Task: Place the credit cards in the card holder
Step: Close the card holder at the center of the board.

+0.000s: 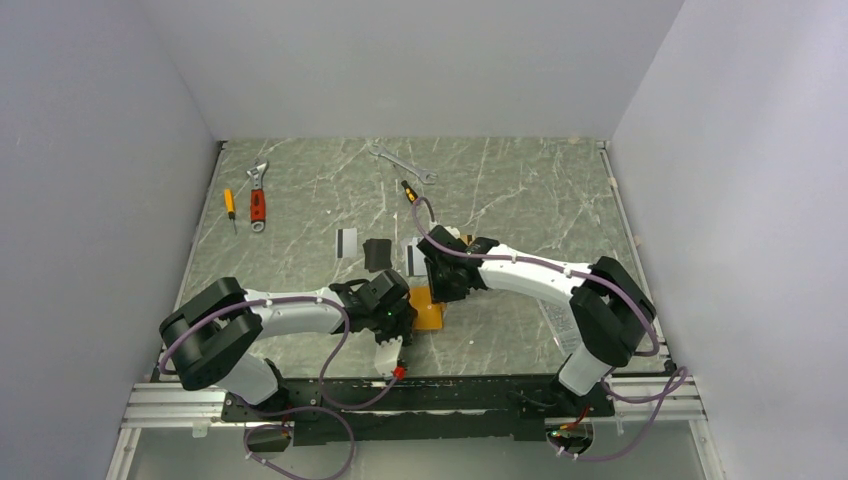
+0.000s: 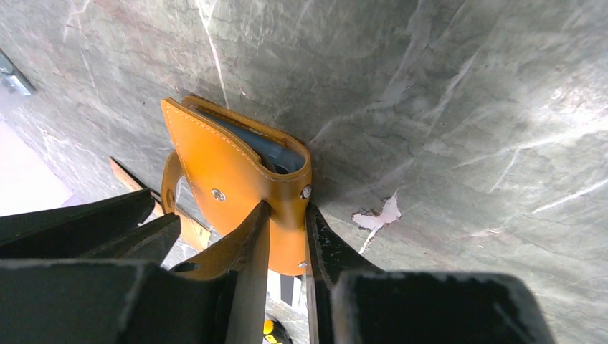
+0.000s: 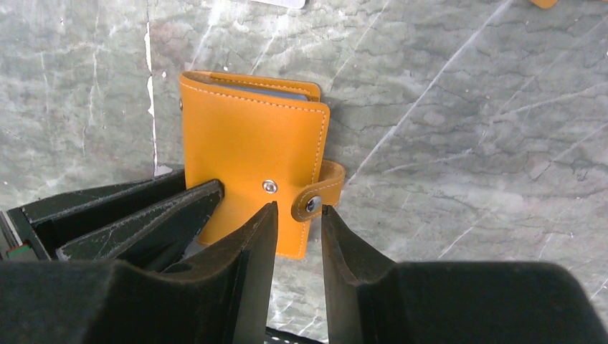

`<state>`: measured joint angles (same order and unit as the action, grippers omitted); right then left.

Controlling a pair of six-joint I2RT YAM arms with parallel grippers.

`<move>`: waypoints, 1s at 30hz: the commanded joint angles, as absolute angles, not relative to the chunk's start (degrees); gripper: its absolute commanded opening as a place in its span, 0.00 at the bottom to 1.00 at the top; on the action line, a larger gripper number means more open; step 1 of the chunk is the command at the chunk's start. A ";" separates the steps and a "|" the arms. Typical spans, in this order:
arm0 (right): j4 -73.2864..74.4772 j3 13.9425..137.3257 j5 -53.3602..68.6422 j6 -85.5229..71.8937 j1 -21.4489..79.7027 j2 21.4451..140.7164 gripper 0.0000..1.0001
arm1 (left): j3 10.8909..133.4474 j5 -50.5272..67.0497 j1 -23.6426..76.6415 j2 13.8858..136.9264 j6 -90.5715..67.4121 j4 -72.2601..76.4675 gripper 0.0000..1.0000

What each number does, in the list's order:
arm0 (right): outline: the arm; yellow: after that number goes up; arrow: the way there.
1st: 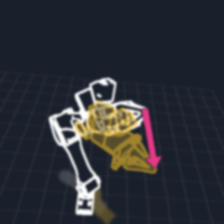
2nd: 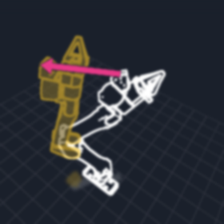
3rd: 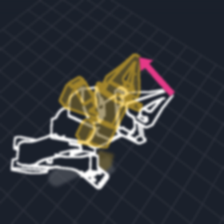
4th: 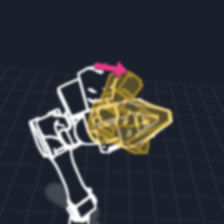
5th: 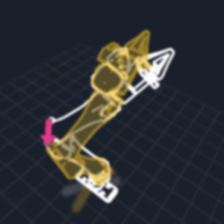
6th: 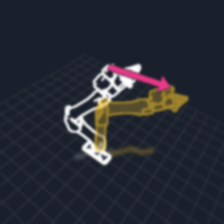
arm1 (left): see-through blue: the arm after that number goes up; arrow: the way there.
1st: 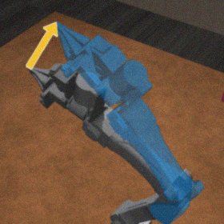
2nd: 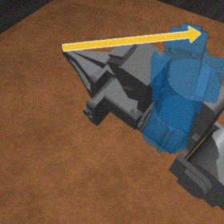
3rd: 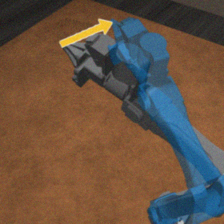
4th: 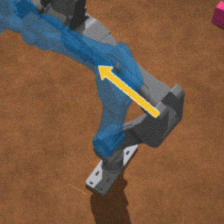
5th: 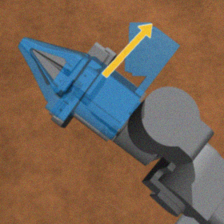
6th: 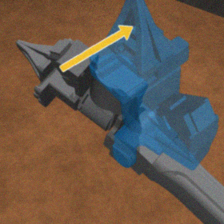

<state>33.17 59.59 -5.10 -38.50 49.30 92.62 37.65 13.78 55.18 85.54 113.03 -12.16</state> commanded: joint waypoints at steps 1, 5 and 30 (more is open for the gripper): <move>34.22 61.78 -7.21 -38.12 49.97 93.65 0.30 | 35.51 15.55 56.38 85.82 112.14 -17.06 0.17; 35.03 61.93 -8.17 -38.41 49.93 93.87 0.24 | 35.33 15.56 56.42 85.61 112.02 -16.87 0.17; 26.43 57.07 -1.10 -38.97 50.32 89.52 0.00 | 35.33 15.39 56.82 85.63 111.75 -17.19 0.14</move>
